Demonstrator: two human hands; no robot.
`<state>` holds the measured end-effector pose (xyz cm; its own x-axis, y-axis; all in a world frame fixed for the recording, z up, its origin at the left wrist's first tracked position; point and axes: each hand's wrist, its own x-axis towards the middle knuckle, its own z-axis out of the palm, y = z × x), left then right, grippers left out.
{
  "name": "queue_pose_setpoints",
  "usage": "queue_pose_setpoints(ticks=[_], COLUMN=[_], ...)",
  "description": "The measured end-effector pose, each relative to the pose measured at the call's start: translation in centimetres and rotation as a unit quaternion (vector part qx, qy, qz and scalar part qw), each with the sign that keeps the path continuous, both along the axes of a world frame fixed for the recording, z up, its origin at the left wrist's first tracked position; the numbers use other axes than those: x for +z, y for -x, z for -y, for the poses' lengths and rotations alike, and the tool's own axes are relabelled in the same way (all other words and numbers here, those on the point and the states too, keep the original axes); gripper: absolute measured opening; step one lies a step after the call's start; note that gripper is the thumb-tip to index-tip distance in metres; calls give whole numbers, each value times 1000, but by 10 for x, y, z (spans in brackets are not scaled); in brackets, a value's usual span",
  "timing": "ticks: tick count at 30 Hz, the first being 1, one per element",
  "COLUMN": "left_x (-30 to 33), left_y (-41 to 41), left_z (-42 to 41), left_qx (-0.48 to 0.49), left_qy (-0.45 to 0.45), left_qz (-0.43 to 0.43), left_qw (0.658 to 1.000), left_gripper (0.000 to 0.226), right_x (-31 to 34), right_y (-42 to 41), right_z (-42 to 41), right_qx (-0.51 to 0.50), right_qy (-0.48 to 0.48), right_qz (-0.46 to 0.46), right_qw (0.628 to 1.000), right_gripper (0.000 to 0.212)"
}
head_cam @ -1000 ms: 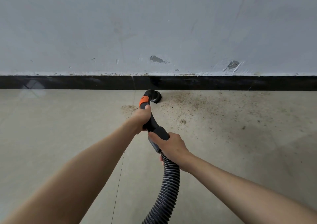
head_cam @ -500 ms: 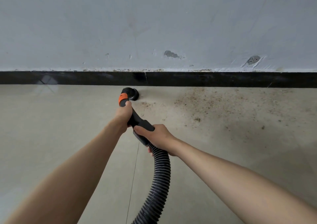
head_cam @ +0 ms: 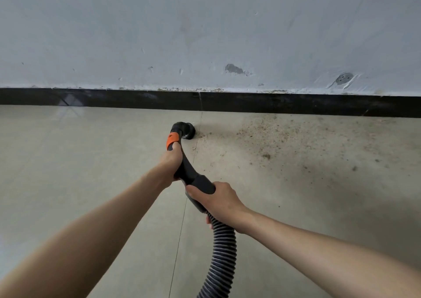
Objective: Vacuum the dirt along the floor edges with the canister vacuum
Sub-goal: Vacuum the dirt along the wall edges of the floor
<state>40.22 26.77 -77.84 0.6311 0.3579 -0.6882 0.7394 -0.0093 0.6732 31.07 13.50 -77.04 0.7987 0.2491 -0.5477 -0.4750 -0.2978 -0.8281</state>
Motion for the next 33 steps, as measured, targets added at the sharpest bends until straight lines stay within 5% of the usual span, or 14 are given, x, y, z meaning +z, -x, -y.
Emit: queue_pose_setpoints(ticks=[25,33], left_x=[-3,2], left_y=[1,-17], left_z=[83,43], left_qx=[-114,-62], left_qy=[32,9], left_qz=[-16,24], left_qw=[993,998], left_gripper=[56,66], right_x=[4,-2], right_y=[22,-8], right_z=[61,29], right_qx=[-87,-49], right_qy=[64,22], right_qz=[14,8], right_qw=[994,999], right_gripper=[37,38])
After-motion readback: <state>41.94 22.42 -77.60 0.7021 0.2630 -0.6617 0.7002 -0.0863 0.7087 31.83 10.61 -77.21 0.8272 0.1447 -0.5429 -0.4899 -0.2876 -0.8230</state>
